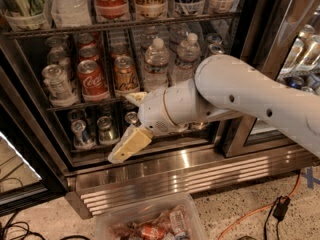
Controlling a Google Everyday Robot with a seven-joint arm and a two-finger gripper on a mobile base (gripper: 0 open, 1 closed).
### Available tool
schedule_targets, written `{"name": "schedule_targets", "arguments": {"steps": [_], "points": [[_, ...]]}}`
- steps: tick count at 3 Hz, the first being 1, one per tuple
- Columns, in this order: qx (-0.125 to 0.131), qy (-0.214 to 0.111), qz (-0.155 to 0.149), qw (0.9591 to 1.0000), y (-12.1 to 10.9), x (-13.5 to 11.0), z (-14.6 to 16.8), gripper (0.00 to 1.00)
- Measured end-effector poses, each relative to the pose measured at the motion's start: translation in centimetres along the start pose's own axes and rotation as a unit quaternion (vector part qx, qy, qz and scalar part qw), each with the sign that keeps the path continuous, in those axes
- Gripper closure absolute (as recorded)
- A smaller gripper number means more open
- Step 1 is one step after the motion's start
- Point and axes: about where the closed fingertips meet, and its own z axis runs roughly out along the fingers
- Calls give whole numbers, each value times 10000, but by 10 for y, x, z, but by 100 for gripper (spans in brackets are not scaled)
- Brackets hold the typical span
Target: Pick coke can from middle shelf of fridge
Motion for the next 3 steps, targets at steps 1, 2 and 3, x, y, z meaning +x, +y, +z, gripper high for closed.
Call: {"name": "schedule_targets", "arguments": {"steps": [1, 2, 3], "points": [[-68, -345, 105, 9993, -4, 0, 37, 0], [102, -736, 183, 9971, -15, -7, 72, 0], [510, -962, 122, 9940, -24, -21, 90, 0]]}}
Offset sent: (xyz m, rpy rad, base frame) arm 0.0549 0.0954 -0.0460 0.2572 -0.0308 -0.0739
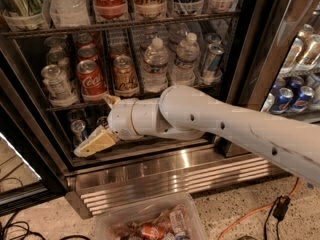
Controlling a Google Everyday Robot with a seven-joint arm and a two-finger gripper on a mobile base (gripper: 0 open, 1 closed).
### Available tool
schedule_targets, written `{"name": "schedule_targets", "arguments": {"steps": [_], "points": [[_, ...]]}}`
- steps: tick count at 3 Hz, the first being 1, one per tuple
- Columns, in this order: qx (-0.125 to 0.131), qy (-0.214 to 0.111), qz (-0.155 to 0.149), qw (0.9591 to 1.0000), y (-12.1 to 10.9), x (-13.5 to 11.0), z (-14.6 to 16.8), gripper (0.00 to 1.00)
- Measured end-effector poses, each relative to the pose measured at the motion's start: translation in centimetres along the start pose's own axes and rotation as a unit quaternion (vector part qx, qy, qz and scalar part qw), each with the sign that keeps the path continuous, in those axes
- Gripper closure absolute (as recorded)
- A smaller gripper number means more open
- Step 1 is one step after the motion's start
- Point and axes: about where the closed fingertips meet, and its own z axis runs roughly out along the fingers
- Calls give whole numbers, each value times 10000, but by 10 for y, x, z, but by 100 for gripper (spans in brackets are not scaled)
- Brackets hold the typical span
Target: Pick coke can from middle shelf of fridge
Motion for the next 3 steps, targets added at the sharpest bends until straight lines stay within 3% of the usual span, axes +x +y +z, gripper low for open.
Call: {"name": "schedule_targets", "arguments": {"steps": [1, 2, 3], "points": [[509, -113, -90, 9986, -11, -9, 9, 0], [509, -113, -90, 9986, -11, -9, 9, 0], [693, -235, -114, 9972, -23, -9, 11, 0]]}}
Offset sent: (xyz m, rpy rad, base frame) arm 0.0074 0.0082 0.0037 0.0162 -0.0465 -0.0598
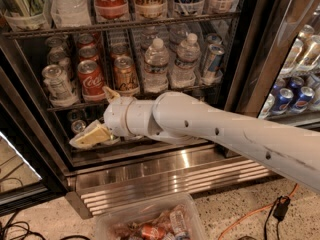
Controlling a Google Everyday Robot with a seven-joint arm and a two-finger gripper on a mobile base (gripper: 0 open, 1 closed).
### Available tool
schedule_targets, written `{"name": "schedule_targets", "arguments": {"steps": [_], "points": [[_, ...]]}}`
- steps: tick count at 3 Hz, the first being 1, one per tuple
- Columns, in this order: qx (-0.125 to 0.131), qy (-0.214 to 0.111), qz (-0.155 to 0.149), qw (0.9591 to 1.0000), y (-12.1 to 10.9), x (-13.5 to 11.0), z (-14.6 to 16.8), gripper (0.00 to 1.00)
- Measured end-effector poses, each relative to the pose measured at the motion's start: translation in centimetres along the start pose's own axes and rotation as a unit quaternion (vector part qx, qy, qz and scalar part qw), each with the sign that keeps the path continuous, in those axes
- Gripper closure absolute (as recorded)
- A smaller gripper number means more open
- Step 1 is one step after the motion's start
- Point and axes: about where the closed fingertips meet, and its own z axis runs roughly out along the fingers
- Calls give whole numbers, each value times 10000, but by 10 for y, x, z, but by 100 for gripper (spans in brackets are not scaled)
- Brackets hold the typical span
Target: Pick coke can from middle shelf of fridge
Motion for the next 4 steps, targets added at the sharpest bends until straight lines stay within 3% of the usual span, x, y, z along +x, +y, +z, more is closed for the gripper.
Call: {"name": "schedule_targets", "arguments": {"steps": [2, 3, 4], "points": [[744, -352, -112, 9965, -33, -5, -2, 0], [785, -534, -64, 9955, -36, -4, 10, 19], [713, -604, -9, 9956, -36, -2, 24, 16]]}}
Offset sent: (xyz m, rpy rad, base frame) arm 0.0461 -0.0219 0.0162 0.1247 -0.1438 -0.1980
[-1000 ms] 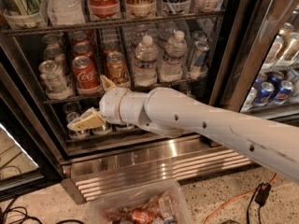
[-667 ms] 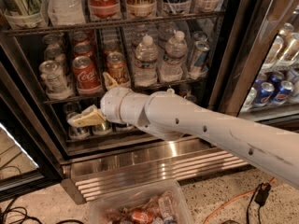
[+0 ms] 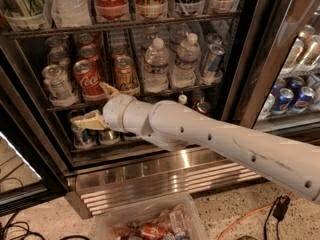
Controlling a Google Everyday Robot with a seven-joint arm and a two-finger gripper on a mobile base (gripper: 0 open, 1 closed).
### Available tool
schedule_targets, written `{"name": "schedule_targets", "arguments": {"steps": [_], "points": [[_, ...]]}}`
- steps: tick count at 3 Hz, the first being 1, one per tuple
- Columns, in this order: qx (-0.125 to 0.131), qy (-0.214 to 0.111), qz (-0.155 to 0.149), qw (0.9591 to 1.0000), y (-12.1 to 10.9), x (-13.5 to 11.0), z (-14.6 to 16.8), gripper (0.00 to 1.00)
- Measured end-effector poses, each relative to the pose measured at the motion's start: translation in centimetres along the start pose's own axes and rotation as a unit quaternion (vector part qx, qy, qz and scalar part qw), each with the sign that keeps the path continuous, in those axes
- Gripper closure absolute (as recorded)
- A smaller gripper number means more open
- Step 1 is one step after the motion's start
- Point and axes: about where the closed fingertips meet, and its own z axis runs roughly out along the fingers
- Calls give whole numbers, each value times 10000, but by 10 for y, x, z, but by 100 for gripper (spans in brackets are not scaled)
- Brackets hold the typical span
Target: Pick coke can from middle shelf of fridge
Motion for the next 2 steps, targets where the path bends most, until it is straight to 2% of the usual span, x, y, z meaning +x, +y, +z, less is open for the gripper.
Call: {"name": "schedule_targets", "arguments": {"steps": [1, 2], "points": [[26, -25, 13, 10000, -4, 1, 7, 8], [343, 2, 85, 9994, -14, 4, -1, 11]]}}
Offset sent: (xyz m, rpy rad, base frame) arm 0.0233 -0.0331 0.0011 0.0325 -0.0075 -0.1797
